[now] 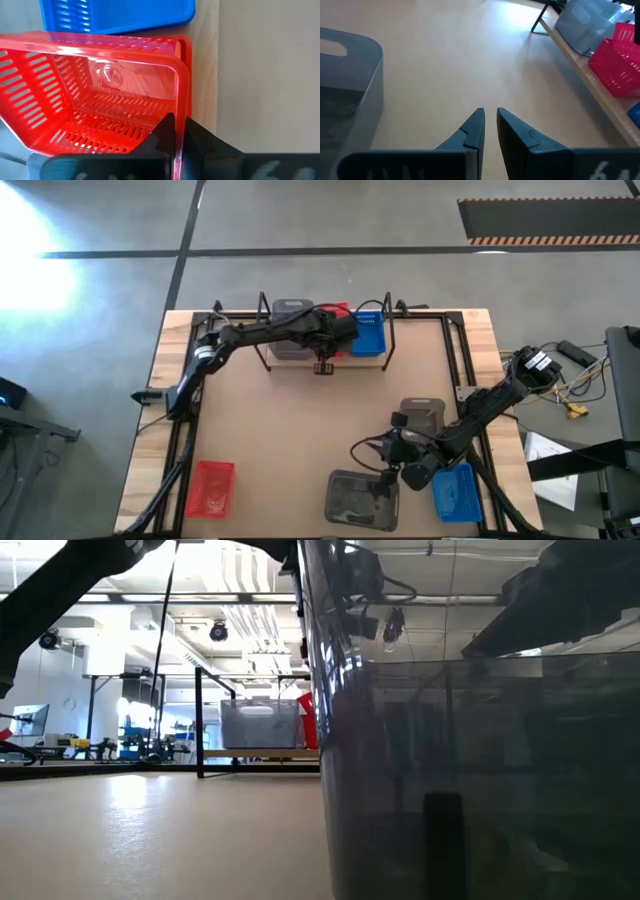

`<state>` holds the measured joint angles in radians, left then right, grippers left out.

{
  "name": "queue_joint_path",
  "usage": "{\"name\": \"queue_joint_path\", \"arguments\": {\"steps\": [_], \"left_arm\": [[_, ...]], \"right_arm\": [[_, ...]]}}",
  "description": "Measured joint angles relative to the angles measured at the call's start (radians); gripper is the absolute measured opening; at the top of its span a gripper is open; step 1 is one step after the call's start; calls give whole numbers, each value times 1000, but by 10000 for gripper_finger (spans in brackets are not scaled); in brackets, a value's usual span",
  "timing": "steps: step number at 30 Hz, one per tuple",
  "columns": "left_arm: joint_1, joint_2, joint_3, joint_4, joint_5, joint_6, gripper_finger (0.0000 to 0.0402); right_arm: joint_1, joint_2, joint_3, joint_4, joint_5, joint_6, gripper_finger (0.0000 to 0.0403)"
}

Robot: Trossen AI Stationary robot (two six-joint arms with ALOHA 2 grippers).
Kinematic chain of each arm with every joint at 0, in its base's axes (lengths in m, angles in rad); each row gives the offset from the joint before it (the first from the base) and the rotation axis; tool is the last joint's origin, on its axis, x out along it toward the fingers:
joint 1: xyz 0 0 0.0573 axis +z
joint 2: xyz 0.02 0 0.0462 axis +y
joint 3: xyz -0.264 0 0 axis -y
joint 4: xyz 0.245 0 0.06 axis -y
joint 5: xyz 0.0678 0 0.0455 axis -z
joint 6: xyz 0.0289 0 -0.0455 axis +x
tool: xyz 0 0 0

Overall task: Stack baskets on shelf by color
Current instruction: Stack the top red bin on the other red bin on the shelf

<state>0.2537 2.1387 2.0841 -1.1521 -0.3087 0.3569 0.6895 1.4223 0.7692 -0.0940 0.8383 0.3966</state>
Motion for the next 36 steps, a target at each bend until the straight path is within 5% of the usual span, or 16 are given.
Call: {"name": "queue_joint_path", "arguments": {"steps": [15, 28, 36], "left_arm": [[2, 0, -11, 22, -4, -15, 2], [2, -1, -1, 12, -3, -37, 90], [3, -31, -10, 110, 59, -33, 99]], "right_arm": [[0, 0, 0, 2, 0, 4, 43], [0, 1, 0, 2, 0, 4, 43], [0, 1, 0, 2, 1, 4, 43]]}}
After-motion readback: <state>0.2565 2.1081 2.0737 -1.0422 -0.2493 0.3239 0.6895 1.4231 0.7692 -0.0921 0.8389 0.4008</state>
